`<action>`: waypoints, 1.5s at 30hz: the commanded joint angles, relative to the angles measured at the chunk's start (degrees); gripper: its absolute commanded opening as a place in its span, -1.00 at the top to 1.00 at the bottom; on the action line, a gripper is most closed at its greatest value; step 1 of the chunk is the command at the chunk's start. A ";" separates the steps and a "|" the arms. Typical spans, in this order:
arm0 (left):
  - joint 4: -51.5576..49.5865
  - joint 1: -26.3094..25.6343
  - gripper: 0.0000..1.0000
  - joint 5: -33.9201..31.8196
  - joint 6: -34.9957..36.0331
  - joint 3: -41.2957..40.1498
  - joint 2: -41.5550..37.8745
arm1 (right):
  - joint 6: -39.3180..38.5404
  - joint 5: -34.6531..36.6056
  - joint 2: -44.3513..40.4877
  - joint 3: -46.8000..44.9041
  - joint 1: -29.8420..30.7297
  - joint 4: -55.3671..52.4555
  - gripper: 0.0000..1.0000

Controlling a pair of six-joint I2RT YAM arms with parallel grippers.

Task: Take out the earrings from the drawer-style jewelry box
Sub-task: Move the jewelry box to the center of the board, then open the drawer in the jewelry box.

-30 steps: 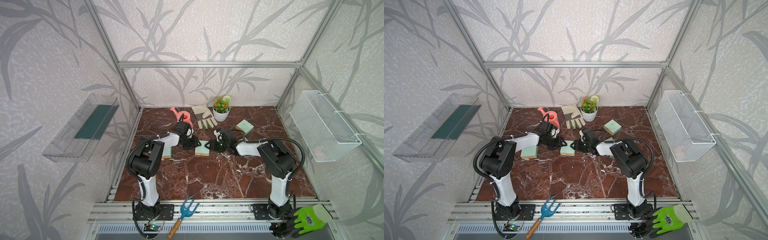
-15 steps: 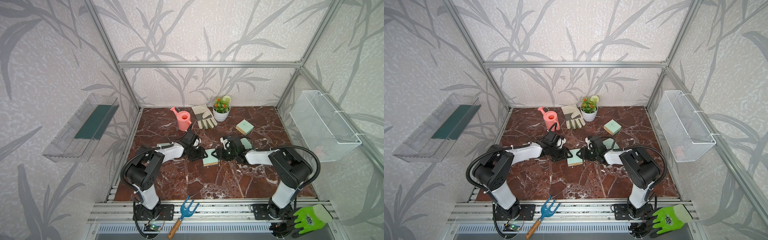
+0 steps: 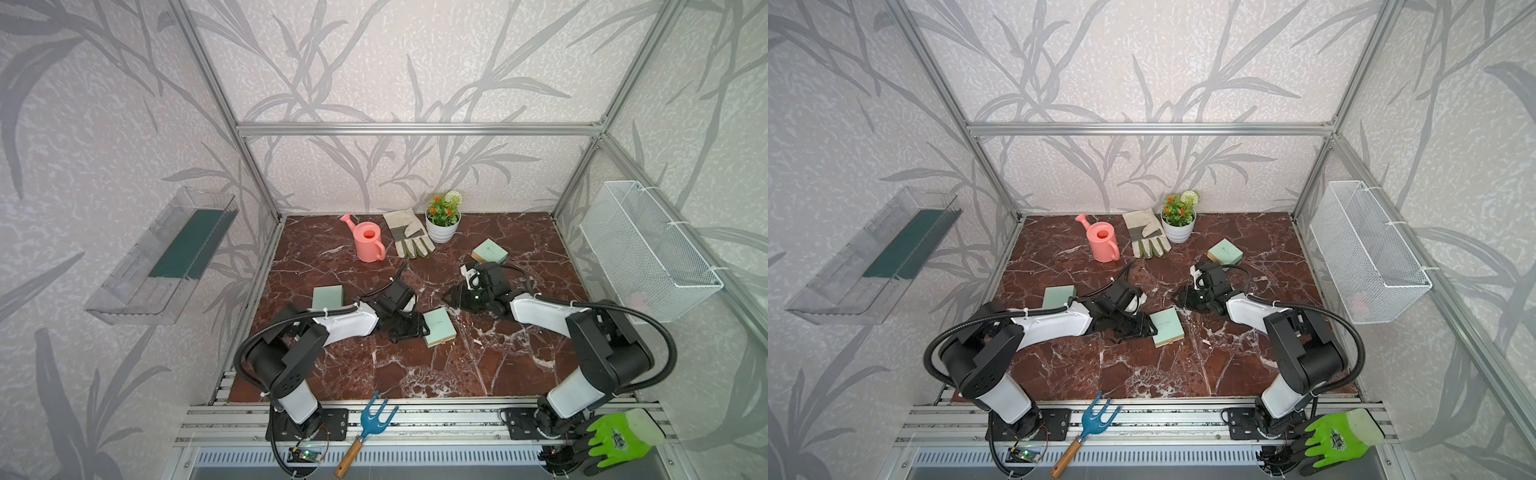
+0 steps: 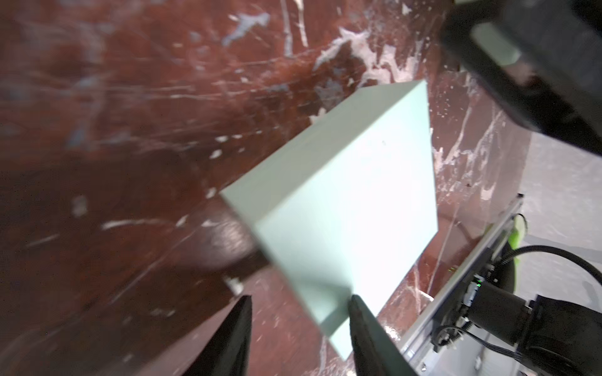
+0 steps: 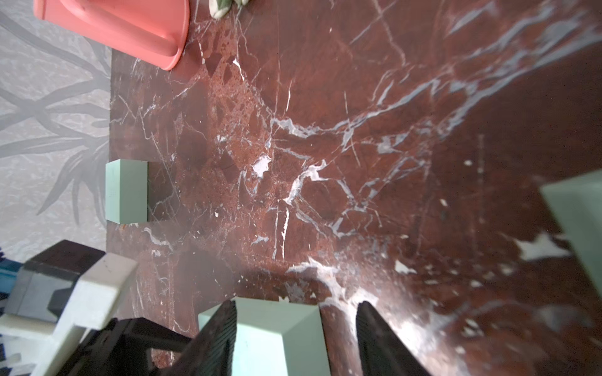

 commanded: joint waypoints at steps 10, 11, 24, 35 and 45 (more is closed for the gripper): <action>-5.95 1.13 -0.03 6.97 0.81 4.79 -8.32 | 0.68 7.92 -28.11 -11.44 13.16 -23.11 -0.12; -5.25 1.06 -0.03 7.89 0.44 6.02 -6.80 | 1.48 8.73 -29.22 -12.97 14.37 -22.46 -0.11; -0.63 1.11 -0.01 13.28 -0.05 12.76 6.23 | 7.10 4.12 -17.66 -16.34 16.67 -5.53 0.07; -1.65 1.09 -0.01 13.30 0.91 12.33 8.17 | 7.53 2.95 -11.45 -14.20 16.92 -1.29 0.08; -1.91 0.96 -0.01 13.39 0.72 11.96 8.27 | 7.03 3.50 -7.44 -12.76 17.02 -0.48 0.22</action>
